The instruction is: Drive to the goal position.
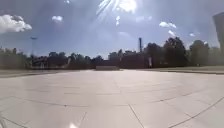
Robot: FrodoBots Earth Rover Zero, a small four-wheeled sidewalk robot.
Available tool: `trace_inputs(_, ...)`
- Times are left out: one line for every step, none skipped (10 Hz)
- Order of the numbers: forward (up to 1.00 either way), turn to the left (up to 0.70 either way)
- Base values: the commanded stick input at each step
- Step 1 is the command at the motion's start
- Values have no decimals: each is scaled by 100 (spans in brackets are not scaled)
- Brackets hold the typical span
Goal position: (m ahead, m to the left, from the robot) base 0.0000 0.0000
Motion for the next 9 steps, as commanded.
trace_inputs(4,0)
trace_inputs(5,0)
trace_inputs(5,0)
trace_inputs(5,0)
trace_inputs(4,0)
trace_inputs(5,0)
trace_inputs(5,0)
trace_inputs(4,0)
trace_inputs(5,0)
